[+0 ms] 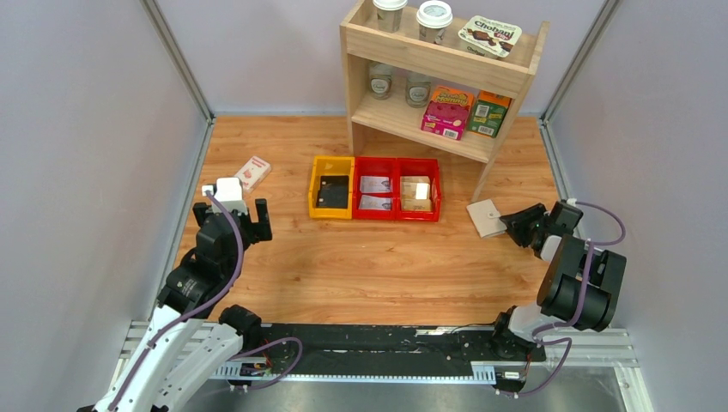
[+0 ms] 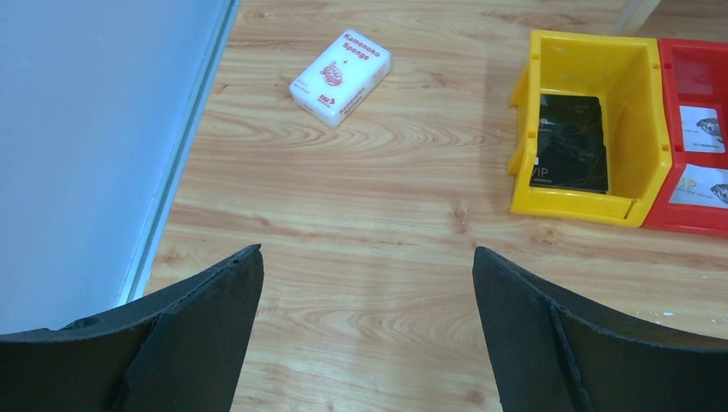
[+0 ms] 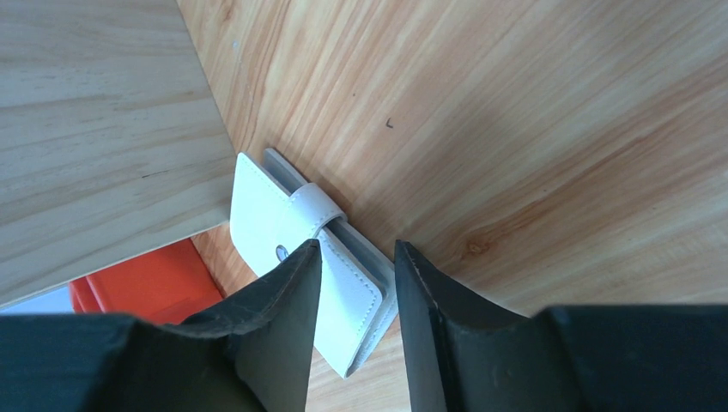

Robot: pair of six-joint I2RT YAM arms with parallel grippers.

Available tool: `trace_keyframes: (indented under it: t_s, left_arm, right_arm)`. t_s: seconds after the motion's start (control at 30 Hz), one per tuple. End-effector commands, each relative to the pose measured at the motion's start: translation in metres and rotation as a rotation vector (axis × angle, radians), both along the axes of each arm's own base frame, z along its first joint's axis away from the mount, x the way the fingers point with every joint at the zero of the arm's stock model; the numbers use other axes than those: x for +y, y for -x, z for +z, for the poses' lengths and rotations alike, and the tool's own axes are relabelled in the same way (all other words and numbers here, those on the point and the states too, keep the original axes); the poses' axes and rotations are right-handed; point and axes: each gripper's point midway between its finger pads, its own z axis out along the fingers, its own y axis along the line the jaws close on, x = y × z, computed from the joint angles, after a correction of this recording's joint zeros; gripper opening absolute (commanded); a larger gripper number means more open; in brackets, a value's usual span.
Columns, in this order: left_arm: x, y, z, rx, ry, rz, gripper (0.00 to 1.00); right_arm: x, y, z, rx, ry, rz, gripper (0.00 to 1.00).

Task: Take the credit cards out of the card holder
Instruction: Move the card holder to the center of the board.

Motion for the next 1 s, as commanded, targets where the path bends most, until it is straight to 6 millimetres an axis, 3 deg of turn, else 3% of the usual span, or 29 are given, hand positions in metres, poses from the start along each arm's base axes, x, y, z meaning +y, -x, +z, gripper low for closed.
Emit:
trace_keyframes:
  t_s: [0.0, 0.13, 0.33, 0.57, 0.9, 0.97]
  left_arm:
    - [-0.002, -0.003, 0.0, 0.001, -0.017, -0.016, 0.98]
    - [-0.002, -0.003, 0.0, 0.001, -0.019, -0.017, 0.98]
    - [-0.003, -0.004, 0.0, 0.003, -0.016, -0.022, 0.98]
    - [-0.006, -0.004, -0.001, 0.006, -0.011, -0.036, 0.98]
    - [-0.02, -0.011, -0.01, 0.077, -0.004, -0.085, 0.97]
    - [-0.028, -0.011, -0.008, 0.09, 0.029, -0.111, 0.97]
  right_arm:
    - [0.004, -0.005, 0.011, -0.066, -0.011, 0.026, 0.36]
    - [0.008, 0.001, 0.01, -0.065, -0.027, 0.016, 0.27]
    - [0.017, 0.013, 0.017, -0.073, -0.054, 0.002, 0.0]
    - [0.04, 0.041, 0.034, -0.09, -0.082, 0.006, 0.0]
    - [0.15, 0.083, 0.065, -0.157, -0.158, 0.203, 0.0]
    - [0.185, 0.092, 0.076, -0.189, -0.201, 0.275, 0.0]
